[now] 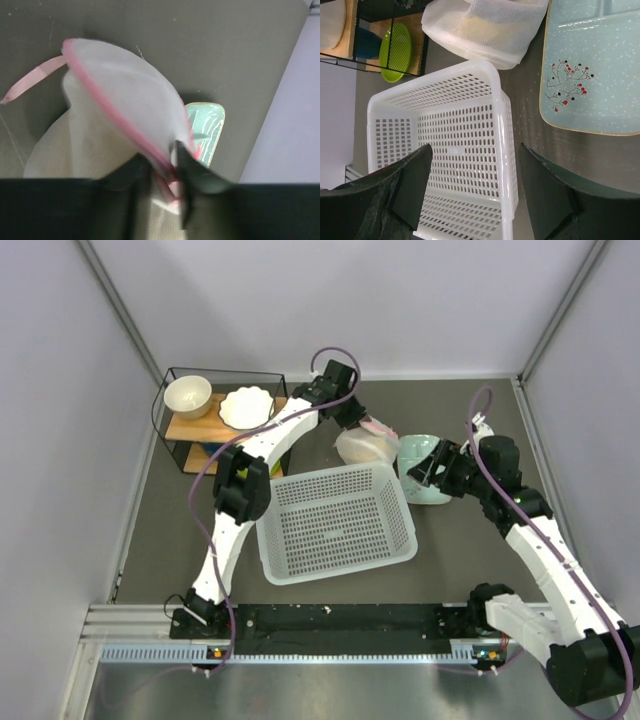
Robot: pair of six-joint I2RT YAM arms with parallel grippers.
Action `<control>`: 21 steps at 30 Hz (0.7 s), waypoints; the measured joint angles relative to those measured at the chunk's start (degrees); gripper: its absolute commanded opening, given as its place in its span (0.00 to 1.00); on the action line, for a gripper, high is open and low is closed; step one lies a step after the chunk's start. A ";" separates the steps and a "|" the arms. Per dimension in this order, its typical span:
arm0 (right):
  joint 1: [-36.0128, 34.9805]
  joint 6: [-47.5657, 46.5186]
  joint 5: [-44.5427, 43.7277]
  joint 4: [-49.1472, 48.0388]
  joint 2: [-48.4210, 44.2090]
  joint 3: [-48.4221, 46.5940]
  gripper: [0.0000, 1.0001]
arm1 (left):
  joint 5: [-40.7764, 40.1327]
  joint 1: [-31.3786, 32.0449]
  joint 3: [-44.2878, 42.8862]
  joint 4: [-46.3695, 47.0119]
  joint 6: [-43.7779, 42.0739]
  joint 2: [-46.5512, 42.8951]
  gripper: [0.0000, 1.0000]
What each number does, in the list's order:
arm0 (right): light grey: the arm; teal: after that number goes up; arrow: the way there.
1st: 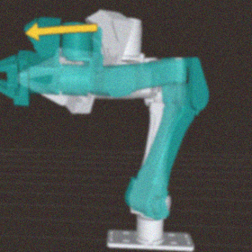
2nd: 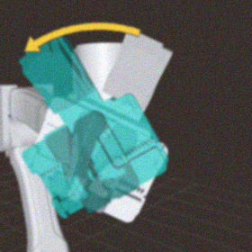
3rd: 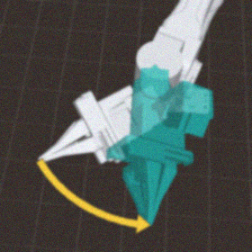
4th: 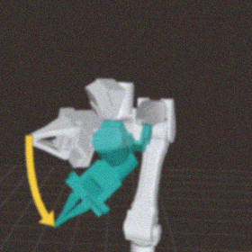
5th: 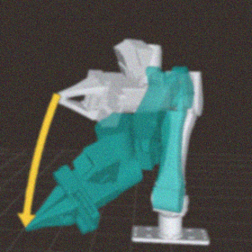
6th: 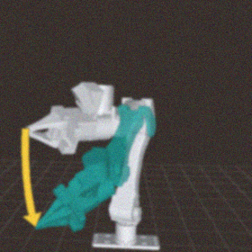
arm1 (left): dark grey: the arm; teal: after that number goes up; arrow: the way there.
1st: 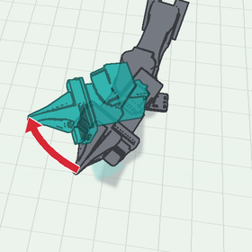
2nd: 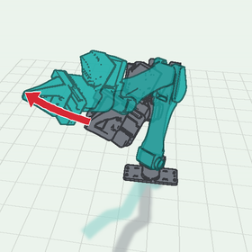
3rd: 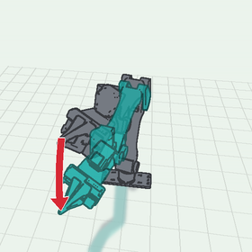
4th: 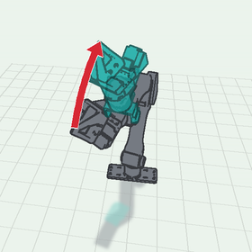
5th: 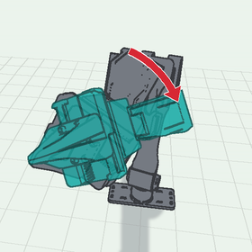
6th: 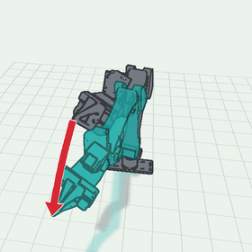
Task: Unzip the laundry bag and remove the bra
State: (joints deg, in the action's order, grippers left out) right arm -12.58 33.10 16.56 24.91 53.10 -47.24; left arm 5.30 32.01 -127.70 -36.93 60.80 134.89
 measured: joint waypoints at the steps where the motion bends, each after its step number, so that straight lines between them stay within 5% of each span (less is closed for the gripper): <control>1: 0.00 -0.09 -0.02 0.11 0.00 0.00 0.71 | 0.22 0.02 0.00 0.28 0.26 0.24 0.00; 7: 1.27 -1.05 0.81 0.17 0.79 0.00 0.71 | 5.27 0.11 -0.04 1.97 -3.17 0.59 0.00; 13: 11.19 -1.42 7.80 -0.37 5.18 -0.50 0.71 | 18.12 -0.11 -0.04 4.72 -10.51 -0.76 0.00; 21: 11.93 -0.72 17.03 -4.00 7.96 -5.09 0.71 | 33.48 -0.79 -0.13 7.19 -18.45 -10.10 0.00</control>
State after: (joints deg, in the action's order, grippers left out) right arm -0.64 32.38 33.58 20.91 61.06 -52.34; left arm 38.79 31.22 -127.83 -29.74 42.35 124.79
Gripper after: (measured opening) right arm 0.711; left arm 0.038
